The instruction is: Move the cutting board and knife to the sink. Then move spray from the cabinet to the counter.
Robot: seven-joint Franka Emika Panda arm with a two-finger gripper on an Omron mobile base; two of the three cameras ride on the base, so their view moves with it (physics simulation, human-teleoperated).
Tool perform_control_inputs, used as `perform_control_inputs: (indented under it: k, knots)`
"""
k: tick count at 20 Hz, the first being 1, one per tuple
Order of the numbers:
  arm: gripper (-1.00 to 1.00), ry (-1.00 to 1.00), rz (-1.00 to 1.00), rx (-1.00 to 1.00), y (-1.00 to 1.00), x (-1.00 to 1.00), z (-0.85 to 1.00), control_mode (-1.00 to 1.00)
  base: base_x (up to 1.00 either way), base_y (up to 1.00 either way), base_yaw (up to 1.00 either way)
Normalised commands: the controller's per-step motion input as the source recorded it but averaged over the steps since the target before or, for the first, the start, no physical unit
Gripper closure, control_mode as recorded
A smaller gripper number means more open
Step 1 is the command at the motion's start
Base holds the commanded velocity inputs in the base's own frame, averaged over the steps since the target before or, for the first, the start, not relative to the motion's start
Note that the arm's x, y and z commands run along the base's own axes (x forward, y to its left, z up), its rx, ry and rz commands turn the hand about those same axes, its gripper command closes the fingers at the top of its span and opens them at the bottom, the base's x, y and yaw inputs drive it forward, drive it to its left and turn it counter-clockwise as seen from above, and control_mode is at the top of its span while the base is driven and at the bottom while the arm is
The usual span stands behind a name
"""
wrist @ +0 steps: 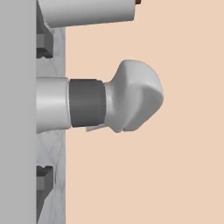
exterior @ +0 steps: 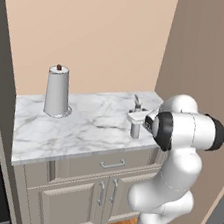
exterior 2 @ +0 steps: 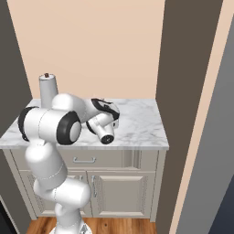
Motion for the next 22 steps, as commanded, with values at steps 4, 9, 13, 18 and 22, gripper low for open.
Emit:
perform_control_inputs:
  k: [4,9,13,18,22]
  knots:
    - [-1.0,-0.08,-0.01,0.0,-0.15,-0.41,0.0,-1.0,0.0,0.0,0.0]
    - [-1.0,-0.07,-0.01,0.0,-0.12,-0.35,0.0,-1.0,0.0,0.0,0.0]
    - [-1.0,-0.1,0.0,0.0,0.0,-0.14,0.0,-1.0,0.0,0.0,0.0]
    - [-1.0,-0.13,0.0,0.0,-0.03,-0.33,0.07,-1.0,0.0,0.0,0.0]
    - [-1.0,-0.23,0.0,0.03,-0.07,-0.79,0.79,-1.0,0.0,0.0,0.0]
